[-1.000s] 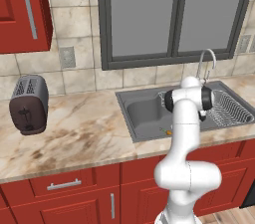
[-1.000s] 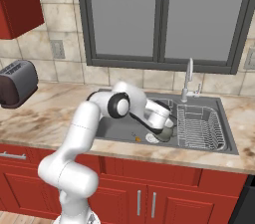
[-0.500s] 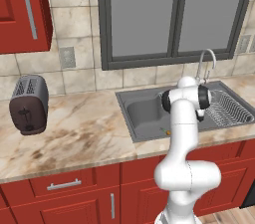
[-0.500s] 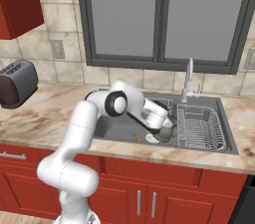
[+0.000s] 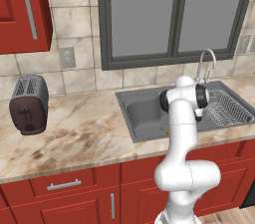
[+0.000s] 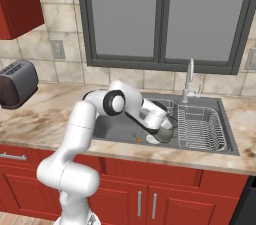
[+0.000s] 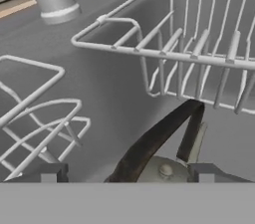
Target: Open the cabinet, pick the kettle from the cabinet, and place it in the sink.
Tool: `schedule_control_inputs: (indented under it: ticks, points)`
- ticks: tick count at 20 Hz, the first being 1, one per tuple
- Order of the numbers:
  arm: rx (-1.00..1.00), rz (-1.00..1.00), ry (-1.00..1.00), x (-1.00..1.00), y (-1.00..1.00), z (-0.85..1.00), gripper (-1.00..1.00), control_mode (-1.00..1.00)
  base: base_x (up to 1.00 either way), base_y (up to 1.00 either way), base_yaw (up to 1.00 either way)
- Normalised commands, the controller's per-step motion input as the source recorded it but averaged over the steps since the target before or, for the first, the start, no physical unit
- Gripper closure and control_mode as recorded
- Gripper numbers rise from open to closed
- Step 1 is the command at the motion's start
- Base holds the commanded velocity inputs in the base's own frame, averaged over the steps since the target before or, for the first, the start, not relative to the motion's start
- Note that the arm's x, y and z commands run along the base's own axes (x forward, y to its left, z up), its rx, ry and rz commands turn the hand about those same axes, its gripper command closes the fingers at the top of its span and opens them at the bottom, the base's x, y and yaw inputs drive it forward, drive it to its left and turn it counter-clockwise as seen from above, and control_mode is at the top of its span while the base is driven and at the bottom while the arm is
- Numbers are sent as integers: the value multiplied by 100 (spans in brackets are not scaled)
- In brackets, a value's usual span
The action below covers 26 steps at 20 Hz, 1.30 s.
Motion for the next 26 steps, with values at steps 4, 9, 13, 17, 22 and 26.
schedule_control_inputs:
  ticks: [4,9,13,17,22,26]
  points:
    - [0,-12,2,-2,25,-42,-100,-100,0,0,0]
    - [0,-11,5,0,28,-39,-100,-100,0,0,0]
    - [0,-5,3,-8,23,-35,-100,-100,0,0,0]
    - [0,0,0,-13,23,-31,-100,-100,0,0,0]
    - [0,0,0,-16,22,-21,-100,-100,0,0,0]
    - [0,0,0,-15,28,-15,-100,-100,0,0,0]
